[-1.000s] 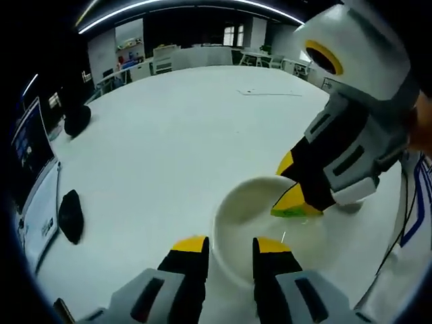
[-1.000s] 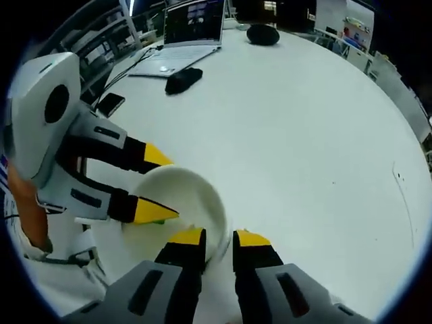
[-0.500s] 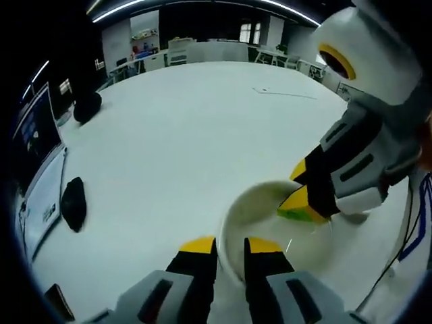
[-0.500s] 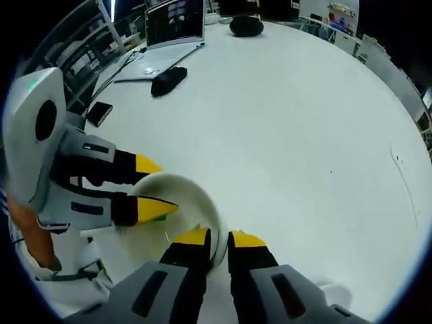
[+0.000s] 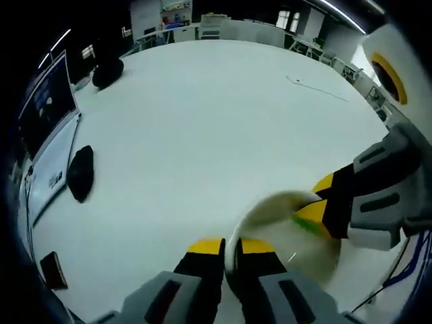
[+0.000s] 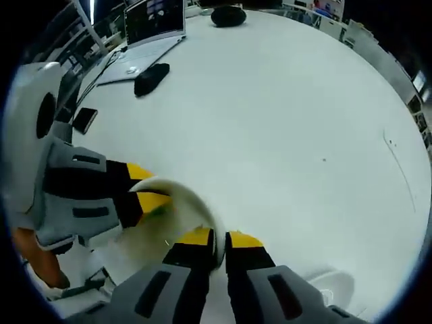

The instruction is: Tidy tabletop coffee trays, cups and spoons，present forward

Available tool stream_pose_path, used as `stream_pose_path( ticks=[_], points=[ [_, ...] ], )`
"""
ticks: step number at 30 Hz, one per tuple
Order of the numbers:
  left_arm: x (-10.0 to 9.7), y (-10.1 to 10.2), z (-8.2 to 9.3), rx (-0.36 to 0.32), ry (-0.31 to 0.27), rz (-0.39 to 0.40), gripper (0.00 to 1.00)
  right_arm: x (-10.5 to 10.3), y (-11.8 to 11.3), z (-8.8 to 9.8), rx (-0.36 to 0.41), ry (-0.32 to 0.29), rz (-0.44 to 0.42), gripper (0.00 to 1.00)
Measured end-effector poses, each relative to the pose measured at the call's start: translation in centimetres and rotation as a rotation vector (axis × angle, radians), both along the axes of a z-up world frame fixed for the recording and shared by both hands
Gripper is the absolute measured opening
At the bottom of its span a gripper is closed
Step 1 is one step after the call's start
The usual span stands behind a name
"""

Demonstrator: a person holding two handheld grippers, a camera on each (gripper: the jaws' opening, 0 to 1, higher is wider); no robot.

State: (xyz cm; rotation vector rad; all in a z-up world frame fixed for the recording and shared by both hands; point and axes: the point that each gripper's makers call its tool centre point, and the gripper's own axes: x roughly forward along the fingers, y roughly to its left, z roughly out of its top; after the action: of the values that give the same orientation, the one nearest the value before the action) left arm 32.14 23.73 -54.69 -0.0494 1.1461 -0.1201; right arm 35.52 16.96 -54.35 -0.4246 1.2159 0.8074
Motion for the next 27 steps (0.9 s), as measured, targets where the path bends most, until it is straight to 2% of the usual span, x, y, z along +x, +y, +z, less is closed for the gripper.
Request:
stream_pose_path(
  ticks=[12, 15, 16, 20, 23, 27],
  points=[
    [-0.5, -0.6, 0.3, -0.019, 0.055, 0.004, 0.09, 0.9, 0.1, 0.5, -0.023, 0.013, 0.004, 0.08],
    [-0.3, -1.0, 0.6, -0.02, 0.061, 0.001, 0.09, 1.4, -0.1, 0.7, -0.033, 0.009, 0.009, 0.07],
    [0.4, -0.9, 0.6, -0.02, 0.063, -0.001, 0.09, 1.5, -0.2, 0.8, -0.034, 0.008, 0.009, 0.07],
    [1.9, -1.4, 1.0, -0.024, 0.064, -0.021, 0.09, 1.7, -1.2, 1.3, -0.035, 0.006, 0.001, 0.07],
    [1.9, -2.3, 1.5, -0.026, 0.059, -0.035, 0.09, 1.8, -2.1, 1.8, -0.035, 0.007, -0.011, 0.07],
    [1.8, -3.6, 2.1, -0.022, 0.053, -0.051, 0.09, 3.0, -3.2, 2.5, -0.038, 0.006, -0.029, 0.07]
  ],
)
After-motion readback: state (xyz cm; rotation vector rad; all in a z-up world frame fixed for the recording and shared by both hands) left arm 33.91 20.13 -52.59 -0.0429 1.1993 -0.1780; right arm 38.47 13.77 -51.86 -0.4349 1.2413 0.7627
